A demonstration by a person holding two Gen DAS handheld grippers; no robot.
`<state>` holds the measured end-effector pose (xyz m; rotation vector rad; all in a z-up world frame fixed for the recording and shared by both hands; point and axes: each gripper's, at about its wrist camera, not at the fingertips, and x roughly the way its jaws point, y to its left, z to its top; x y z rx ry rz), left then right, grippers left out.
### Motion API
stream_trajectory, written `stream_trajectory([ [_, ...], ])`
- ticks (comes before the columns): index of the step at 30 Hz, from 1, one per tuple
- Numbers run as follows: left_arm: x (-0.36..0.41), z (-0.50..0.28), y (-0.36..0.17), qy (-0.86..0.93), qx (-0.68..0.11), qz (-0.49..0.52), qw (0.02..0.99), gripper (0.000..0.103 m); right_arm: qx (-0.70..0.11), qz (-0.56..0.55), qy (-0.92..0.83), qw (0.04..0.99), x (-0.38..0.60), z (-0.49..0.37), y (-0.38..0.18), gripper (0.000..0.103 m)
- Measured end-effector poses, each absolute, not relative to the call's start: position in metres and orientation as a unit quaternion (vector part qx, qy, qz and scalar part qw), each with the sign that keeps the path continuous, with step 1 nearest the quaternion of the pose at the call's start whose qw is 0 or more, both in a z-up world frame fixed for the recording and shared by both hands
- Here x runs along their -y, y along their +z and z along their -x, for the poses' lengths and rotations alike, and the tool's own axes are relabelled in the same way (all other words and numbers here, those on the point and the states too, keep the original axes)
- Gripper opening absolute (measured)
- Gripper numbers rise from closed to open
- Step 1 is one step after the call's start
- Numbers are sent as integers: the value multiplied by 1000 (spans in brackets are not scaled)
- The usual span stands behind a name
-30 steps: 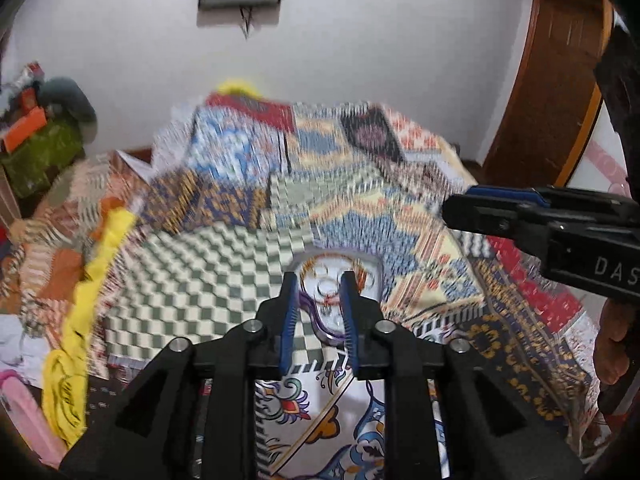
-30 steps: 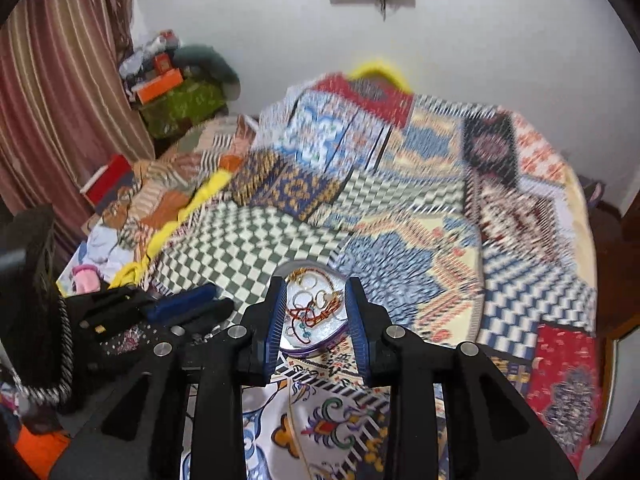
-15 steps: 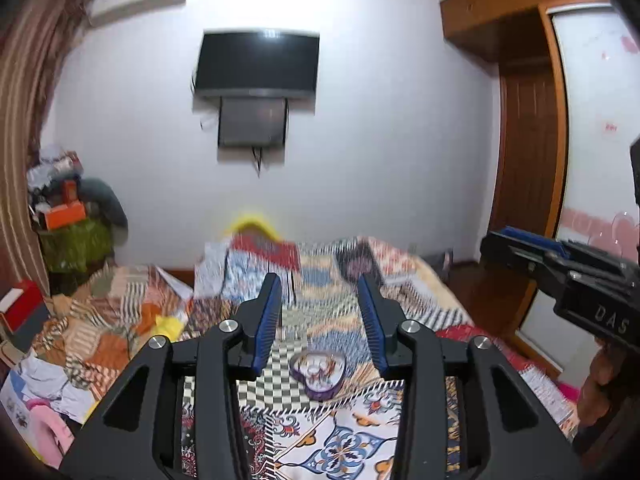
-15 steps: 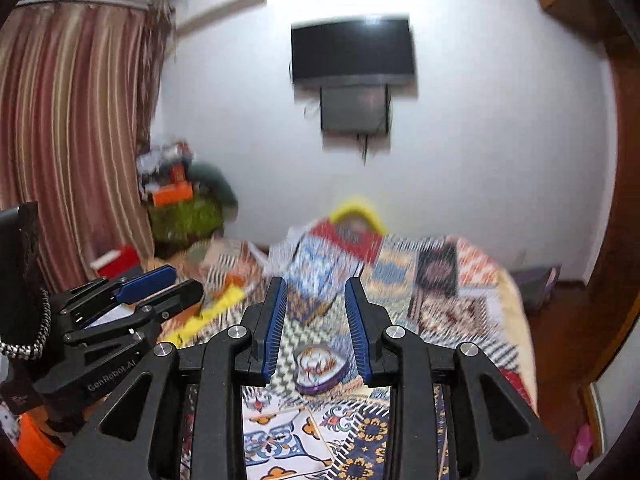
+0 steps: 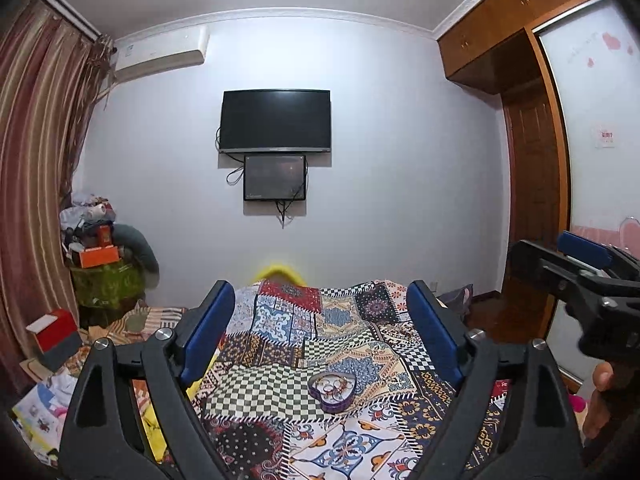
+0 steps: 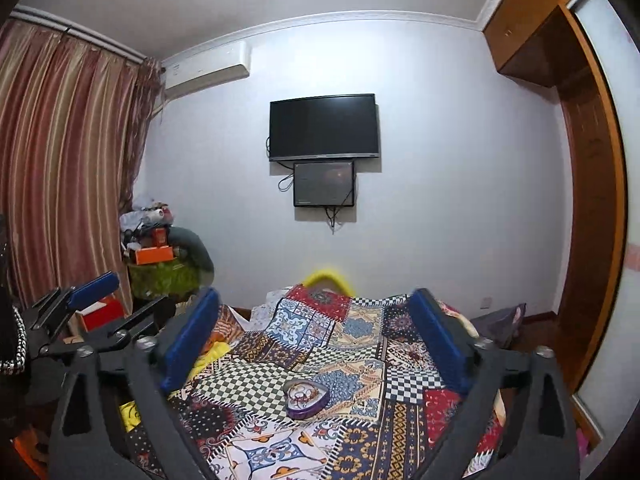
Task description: Organize jewelry
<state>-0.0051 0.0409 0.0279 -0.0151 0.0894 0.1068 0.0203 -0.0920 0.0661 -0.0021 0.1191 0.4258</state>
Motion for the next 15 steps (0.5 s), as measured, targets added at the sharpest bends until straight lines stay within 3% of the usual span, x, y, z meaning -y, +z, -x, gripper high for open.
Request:
stream_trajectory([
  [15, -41, 13, 21, 49, -59, 19, 997, 89, -77, 9, 198, 977, 101, -8, 57, 102],
])
